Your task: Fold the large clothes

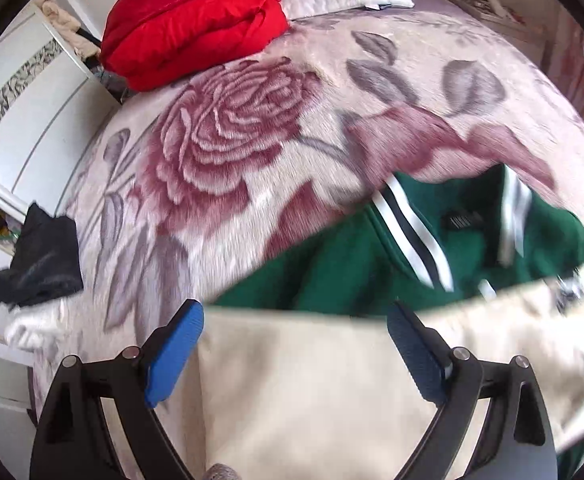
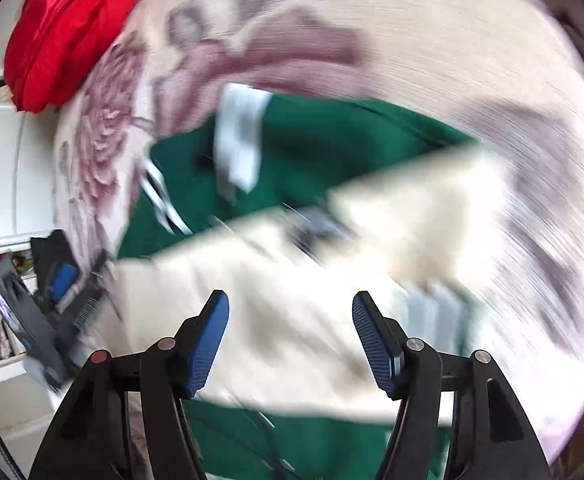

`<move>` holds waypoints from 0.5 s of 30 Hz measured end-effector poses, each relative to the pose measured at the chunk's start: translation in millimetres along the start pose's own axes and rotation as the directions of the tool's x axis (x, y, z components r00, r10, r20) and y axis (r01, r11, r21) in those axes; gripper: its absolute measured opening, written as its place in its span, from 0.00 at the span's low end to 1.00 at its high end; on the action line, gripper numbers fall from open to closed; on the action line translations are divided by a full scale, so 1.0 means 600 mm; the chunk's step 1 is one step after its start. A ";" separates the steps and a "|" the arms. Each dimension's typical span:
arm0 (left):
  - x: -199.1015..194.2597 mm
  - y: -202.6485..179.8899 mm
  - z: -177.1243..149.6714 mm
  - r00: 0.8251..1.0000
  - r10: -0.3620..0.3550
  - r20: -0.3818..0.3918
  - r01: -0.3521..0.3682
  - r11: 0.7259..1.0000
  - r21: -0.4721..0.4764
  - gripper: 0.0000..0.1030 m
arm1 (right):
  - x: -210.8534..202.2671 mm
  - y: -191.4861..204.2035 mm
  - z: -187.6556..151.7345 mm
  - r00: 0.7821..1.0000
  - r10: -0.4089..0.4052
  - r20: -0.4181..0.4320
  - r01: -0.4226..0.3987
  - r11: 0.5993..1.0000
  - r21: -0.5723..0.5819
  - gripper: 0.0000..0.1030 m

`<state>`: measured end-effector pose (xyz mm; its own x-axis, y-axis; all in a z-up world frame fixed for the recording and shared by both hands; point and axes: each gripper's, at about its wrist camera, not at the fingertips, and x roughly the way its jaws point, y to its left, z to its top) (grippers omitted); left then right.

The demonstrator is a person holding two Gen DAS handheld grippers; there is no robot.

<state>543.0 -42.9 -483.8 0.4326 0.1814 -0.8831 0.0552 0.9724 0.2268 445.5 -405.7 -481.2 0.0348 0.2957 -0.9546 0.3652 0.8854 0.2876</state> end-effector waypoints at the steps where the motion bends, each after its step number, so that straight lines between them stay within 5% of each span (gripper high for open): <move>1: -0.016 -0.002 -0.021 1.000 -0.011 -0.013 0.011 1.000 0.003 0.92 | -0.006 -0.037 -0.021 0.999 -0.043 -0.012 0.043 0.999 0.008 0.64; 3: -0.035 -0.010 -0.059 0.999 -0.018 -0.046 0.018 1.000 0.015 0.92 | 0.013 -0.126 -0.091 0.989 -0.124 -0.078 0.127 0.991 0.039 0.64; 7: -0.052 -0.063 -0.167 0.985 -0.046 -0.164 0.055 0.997 0.048 0.92 | 0.116 -0.231 -0.166 0.975 -0.008 -0.221 0.035 0.992 0.120 0.64; 8: -0.051 -0.080 -0.189 0.980 -0.054 -0.190 0.067 0.996 0.061 0.92 | 0.137 -0.245 -0.177 0.975 -0.004 -0.224 0.032 0.992 0.121 0.48; 9: -0.051 -0.103 -0.216 0.975 -0.060 -0.215 0.079 0.994 0.078 0.92 | 0.144 -0.260 -0.186 0.979 0.009 -0.203 0.021 0.990 0.143 0.06; 13: -0.042 -0.205 -0.318 0.952 -0.066 -0.298 0.117 0.981 0.157 0.92 | 0.111 -0.312 -0.192 0.999 -0.017 -0.047 0.028 0.972 0.232 0.07; 15: -0.030 -0.247 -0.356 0.943 -0.037 -0.331 0.109 0.973 0.202 0.92 | 0.115 -0.312 -0.201 0.998 -0.018 -0.064 0.028 0.987 0.157 0.07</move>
<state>335.2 -158.9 -589.4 0.1084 0.1840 -0.9769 0.2823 0.9366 0.2078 267.5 -507.9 -591.7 -0.0313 0.3019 -0.9528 0.5072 0.8262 0.2452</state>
